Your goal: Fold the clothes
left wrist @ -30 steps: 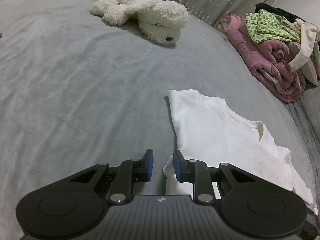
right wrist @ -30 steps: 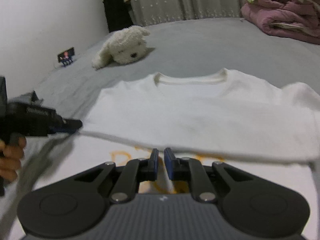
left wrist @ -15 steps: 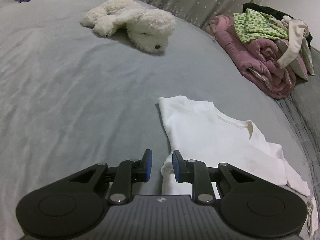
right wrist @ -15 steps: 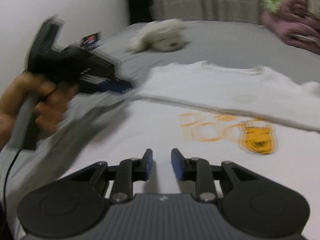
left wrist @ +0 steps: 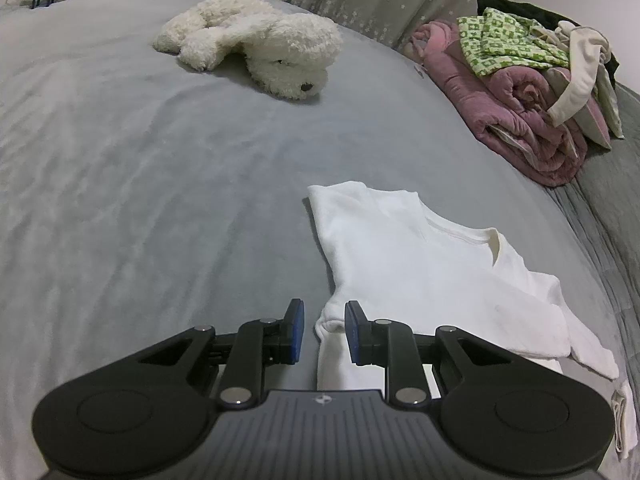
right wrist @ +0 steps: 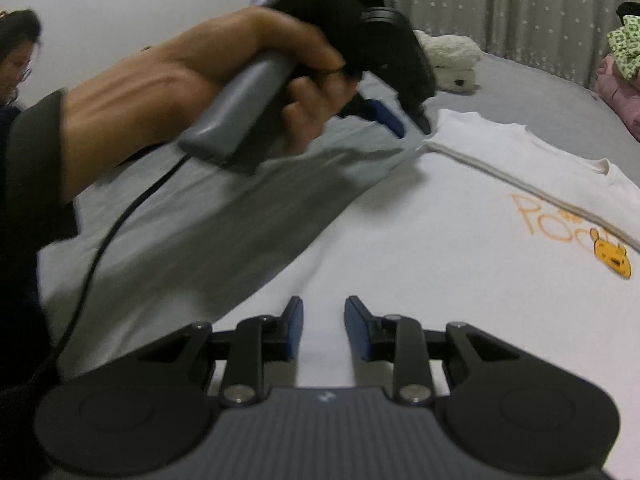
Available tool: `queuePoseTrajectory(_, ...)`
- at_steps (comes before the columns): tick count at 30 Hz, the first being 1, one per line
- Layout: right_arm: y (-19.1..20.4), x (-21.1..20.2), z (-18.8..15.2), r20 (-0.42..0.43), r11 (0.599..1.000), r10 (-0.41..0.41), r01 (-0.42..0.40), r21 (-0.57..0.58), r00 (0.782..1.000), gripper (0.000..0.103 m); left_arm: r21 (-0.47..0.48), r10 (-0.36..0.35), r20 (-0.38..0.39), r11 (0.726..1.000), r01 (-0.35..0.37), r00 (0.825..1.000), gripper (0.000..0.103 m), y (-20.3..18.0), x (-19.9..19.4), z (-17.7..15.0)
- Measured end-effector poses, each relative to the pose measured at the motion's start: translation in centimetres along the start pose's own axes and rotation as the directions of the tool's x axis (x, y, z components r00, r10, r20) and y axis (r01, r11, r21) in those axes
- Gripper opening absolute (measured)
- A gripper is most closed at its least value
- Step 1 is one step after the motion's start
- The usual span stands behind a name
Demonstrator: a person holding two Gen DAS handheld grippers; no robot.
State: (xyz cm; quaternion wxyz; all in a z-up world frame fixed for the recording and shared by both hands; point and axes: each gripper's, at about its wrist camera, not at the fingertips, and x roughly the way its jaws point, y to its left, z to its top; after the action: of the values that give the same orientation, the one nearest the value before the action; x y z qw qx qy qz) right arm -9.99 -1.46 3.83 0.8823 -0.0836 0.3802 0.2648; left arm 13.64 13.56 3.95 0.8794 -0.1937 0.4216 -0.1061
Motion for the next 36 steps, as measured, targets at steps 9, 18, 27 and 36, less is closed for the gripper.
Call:
queuePoseTrajectory(9, 3.7, -3.1, -3.1, -0.006, 0.999, 0.022, -0.022, -0.024, 1.000, 0.026, 0.049, 0.008, -0.004, 0.999, -0.008, 1.000, 0.023, -1.1, -0.7, -0.9)
queuePoseTrajectory(18, 1.0, -6.5, -4.2, 0.026, 0.997, 0.010, -0.012, 0.077, 1.000, 0.026, 0.116, 0.040, 0.008, 0.992, -0.041, 0.999, 0.023, -2.2, -3.0, -3.4)
queuePoseTrajectory(27, -5.6, -9.3, -7.1, -0.004, 0.958, -0.159, 0.156, 0.239, 0.987, 0.027, 0.213, 0.044, 0.007, 0.976, -0.045, 0.999, 0.020, -4.2, -6.0, -8.0)
queuePoseTrajectory(36, -11.3, -12.0, -8.5, -0.051, 0.878, -0.309, 0.306, 0.368, 0.950, 0.033, 0.211, 0.067, -0.009, 0.975, -0.064, 0.998, 0.020, -3.2, -9.6, -12.3)
